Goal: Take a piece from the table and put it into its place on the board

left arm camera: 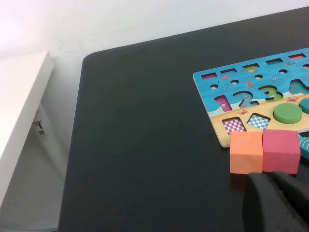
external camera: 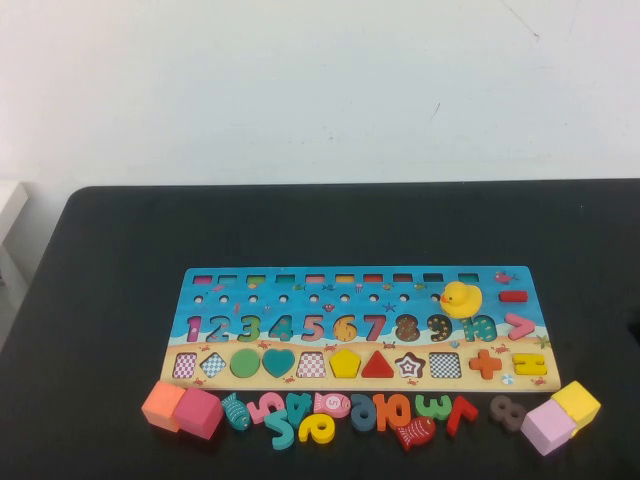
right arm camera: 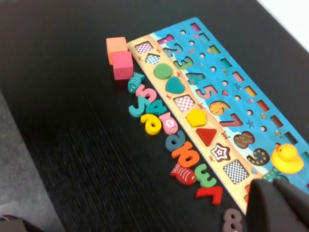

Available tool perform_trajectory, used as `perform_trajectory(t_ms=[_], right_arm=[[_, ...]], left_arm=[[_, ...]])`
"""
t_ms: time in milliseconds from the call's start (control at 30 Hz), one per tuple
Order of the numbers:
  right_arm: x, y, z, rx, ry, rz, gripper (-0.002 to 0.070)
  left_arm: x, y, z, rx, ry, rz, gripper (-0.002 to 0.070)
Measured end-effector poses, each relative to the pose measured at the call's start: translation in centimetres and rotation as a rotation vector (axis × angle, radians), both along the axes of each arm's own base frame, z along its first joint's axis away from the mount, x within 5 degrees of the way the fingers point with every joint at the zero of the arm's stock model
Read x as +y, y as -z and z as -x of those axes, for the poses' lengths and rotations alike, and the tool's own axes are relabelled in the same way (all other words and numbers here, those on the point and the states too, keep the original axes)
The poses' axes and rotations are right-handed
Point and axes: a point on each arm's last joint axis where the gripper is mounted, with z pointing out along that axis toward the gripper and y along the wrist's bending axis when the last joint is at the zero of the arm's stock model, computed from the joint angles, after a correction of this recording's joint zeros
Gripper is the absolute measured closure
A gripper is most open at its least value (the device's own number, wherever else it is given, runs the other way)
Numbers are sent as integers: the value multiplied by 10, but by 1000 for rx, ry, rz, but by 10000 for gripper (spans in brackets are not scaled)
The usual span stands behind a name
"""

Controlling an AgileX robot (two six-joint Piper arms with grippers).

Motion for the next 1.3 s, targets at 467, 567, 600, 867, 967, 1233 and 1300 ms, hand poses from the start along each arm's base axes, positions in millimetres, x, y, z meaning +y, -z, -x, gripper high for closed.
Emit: perform_trajectory(t_ms=[467,567,600,867,967,1233,1300], right_arm=[[-32,19,48,36,62,172,657],[-40,13,50,-122,131,153,657],[-43,13,51,-187,153,134,657],[-55,61,62,-524,321,-100,657],[-60,85,63,-666,381,-194,657],[-82,151,66,-777,679,-414,657],[-89,158,65,-757,785,-421,657]], left_arm=[[0,0,0,0,1,-2,678],[0,0,0,0,1,-2,678],[0,0,0,0,1,-2,678],[0,0,0,0,1,-2,678],[0,0,0,0,1,-2,678],[0,0,0,0,0,0,678],[0,0,0,0,0,0,678]])
